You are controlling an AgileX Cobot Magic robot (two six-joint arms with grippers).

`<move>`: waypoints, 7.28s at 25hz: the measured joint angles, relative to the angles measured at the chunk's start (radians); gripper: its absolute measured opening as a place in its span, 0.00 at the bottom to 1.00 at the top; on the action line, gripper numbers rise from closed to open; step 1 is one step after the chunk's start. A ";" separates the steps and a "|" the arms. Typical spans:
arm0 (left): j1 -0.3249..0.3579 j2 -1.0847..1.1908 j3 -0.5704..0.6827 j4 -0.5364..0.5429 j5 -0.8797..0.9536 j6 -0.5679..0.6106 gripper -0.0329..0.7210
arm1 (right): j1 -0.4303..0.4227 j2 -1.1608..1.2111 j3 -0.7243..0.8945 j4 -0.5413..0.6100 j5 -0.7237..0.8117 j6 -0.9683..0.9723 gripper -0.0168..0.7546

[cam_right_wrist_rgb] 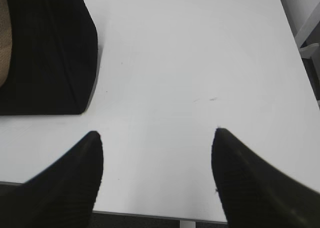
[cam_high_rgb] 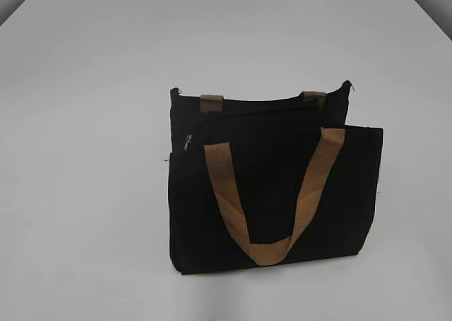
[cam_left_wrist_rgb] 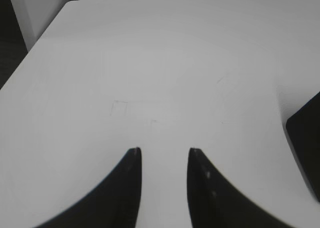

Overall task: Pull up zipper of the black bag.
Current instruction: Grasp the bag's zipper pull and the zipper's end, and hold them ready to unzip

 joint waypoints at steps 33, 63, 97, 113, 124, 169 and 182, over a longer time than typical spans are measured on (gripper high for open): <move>0.000 0.092 -0.027 -0.072 -0.231 0.079 0.36 | 0.000 0.152 -0.054 0.069 -0.158 -0.004 0.69; -0.367 1.572 -0.033 -0.679 -1.600 0.310 0.70 | 0.411 1.206 -0.404 0.244 -0.465 -0.349 0.67; -0.386 1.858 0.130 0.381 -2.111 0.001 0.68 | 0.415 1.206 -0.405 0.241 -0.471 -0.362 0.67; -0.386 1.859 0.090 0.318 -2.077 0.000 0.05 | 0.415 1.206 -0.405 0.284 -0.470 -0.365 0.66; -0.386 1.560 0.209 0.234 -2.077 0.011 0.05 | 0.511 1.211 -0.406 0.626 -0.467 -0.773 0.57; -0.390 1.379 0.210 0.285 -2.167 0.038 0.05 | 0.688 1.634 -0.585 0.775 -0.657 -0.937 0.03; -0.390 1.379 0.210 0.236 -2.132 0.038 0.05 | 0.689 1.540 -0.584 0.700 -0.584 -0.937 0.02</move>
